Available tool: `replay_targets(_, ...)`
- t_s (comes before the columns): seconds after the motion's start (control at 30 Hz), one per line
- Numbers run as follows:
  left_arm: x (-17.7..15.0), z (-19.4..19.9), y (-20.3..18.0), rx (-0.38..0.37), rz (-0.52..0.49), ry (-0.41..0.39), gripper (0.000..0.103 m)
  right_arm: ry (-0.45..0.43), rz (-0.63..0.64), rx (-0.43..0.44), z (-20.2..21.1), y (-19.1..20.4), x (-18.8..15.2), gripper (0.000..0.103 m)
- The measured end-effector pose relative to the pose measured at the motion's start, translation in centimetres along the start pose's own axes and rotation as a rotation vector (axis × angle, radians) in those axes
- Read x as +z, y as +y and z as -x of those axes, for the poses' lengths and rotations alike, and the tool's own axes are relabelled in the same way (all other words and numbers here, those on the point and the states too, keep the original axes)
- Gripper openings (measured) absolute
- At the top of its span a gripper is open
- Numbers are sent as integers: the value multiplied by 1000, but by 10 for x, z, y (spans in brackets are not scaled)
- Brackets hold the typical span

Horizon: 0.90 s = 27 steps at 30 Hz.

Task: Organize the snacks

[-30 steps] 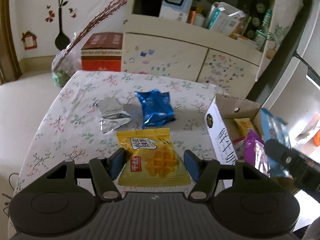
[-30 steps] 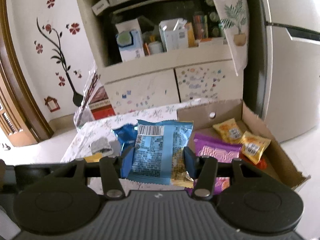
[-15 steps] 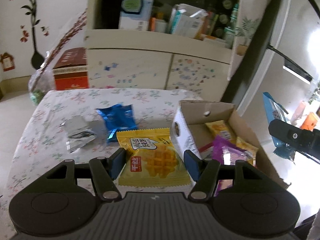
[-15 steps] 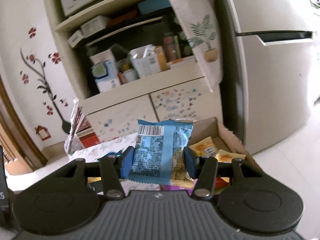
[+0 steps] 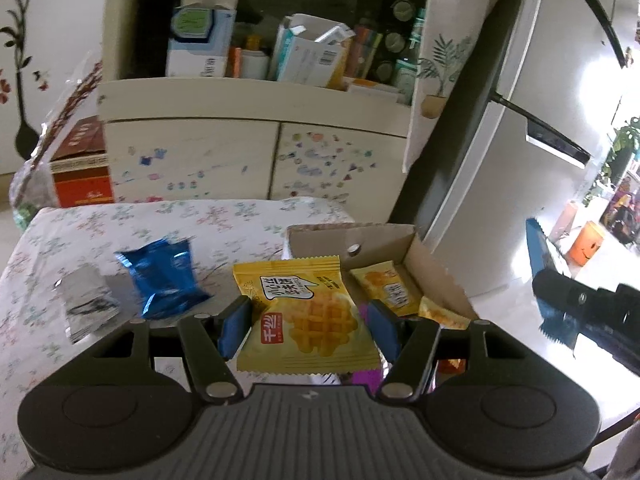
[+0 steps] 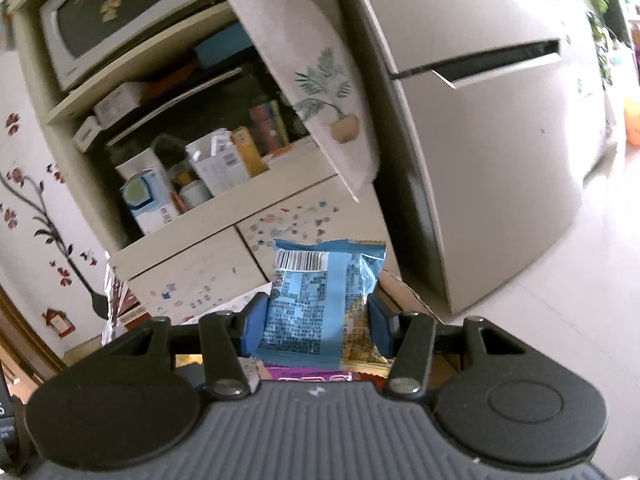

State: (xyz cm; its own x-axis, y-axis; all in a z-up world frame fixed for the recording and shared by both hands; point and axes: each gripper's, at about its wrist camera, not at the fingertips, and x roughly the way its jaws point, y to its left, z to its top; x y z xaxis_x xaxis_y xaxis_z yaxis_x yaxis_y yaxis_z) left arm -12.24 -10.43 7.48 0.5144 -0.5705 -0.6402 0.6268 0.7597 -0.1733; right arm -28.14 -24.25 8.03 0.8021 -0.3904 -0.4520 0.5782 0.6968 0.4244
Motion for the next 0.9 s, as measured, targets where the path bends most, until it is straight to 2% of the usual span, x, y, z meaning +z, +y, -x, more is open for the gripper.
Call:
replay_targets(0.1, 5, -13, -9, -8, -38, 6, 69, 1, -9, -10, -3, -4, 0, 53)
replay_targets(0.47, 21, -61, -26, -51, -64, 46, 69, 52, -65, -65, -21, -21, -4, 55)
replay_targets(0.53, 22, -66, -31, -46, -85, 36, 74, 73, -79, -82, -26, -23, -5, 58)
replay_targets(0.57, 21, -67, -33, -43, -98, 32, 82, 81, -92, -89, -28, -24, -6, 61)
replay_targets(0.6, 21, -67, -36, -42, -109, 25, 89, 84, -103, -89, -28, -26, -6, 68)
replay_targets(0.63, 21, -66, -37, -45, -112, 19, 91, 83, -108, -88, -28, -26, -6, 75)
replay_targets(0.67, 21, -64, -38, -51, -107, 16, 96, 81, -107, -90, -28, -26, -6, 77)
replay_targets(0.8, 28, -54, -38, -68, -81, 12, 98, 86, -104, -85, -29, -23, -7, 79)
replay_targets(0.9, 32, -48, -34, -33, -75, 14, 102, 91, -95, -77, -30, -21, -8, 79)
